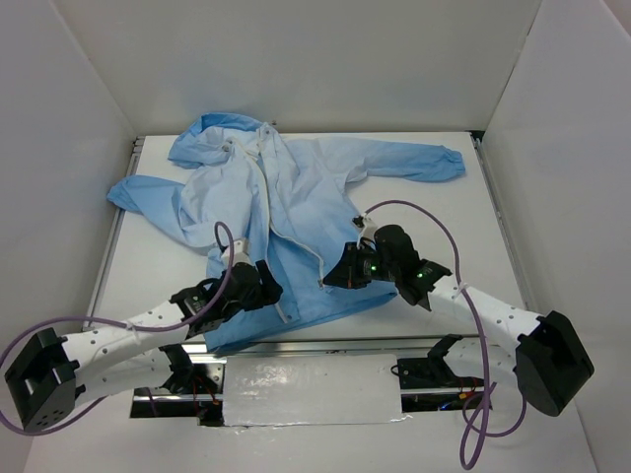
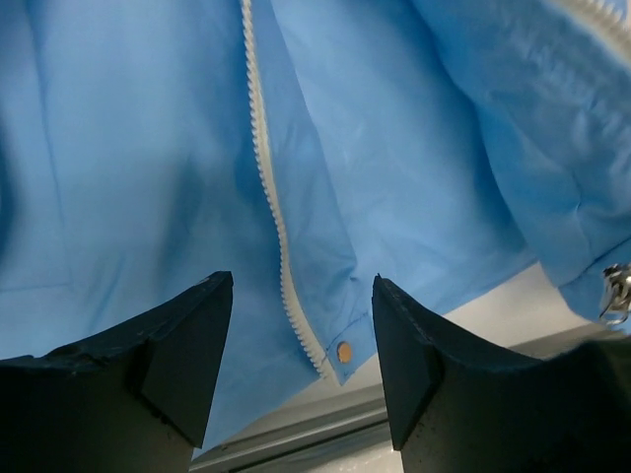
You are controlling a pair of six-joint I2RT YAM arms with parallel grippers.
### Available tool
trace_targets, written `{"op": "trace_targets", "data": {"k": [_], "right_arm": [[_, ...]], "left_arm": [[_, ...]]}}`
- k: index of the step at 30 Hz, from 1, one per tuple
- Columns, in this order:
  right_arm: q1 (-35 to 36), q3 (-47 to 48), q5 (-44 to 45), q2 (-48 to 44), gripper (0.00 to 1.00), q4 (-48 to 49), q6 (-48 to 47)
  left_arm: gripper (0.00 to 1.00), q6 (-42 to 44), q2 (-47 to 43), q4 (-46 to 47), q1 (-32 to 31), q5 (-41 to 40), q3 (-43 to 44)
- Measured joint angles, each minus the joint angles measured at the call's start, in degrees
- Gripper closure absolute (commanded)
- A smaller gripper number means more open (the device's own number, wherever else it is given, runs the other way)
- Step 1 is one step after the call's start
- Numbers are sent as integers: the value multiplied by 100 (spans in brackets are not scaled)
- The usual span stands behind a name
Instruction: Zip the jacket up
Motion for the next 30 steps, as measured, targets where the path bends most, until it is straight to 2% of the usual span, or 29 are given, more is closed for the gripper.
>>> {"op": "trace_targets", "data": {"k": [5, 9, 11, 12, 15, 16, 18, 22, 27, 30], "right_arm": [[2, 0, 68, -79, 100, -61, -4], [2, -2, 105, -133, 100, -81, -4], [0, -2, 133, -192, 100, -131, -4], [2, -2, 142, -236, 100, -160, -9], [2, -2, 186, -326, 100, -247, -28], [0, 0, 201, -356, 100, -278, -31], [2, 0, 249, -391, 100, -321, -42], [0, 0, 334, -398, 100, -479, -72], [2, 22, 485, -398, 100, -721, -131], [0, 87, 595, -396, 100, -855, -140]], "left_arm": [[39, -17, 529, 278, -149, 203, 9], [41, -52, 1228, 326, -168, 227, 122], [45, -142, 1552, 372, -168, 227, 155], [58, -166, 1648, 387, -168, 227, 155], [80, -219, 1742, 433, -168, 219, 155], [92, -212, 1742, 433, -168, 205, 170], [100, -223, 1742, 286, -168, 155, 297], [100, -262, 1764, -813, -199, -374, 1139], [100, -466, 1961, -2870, -199, -1683, 2719], [100, -450, 2223, -3812, -195, -2173, 3274]]}}
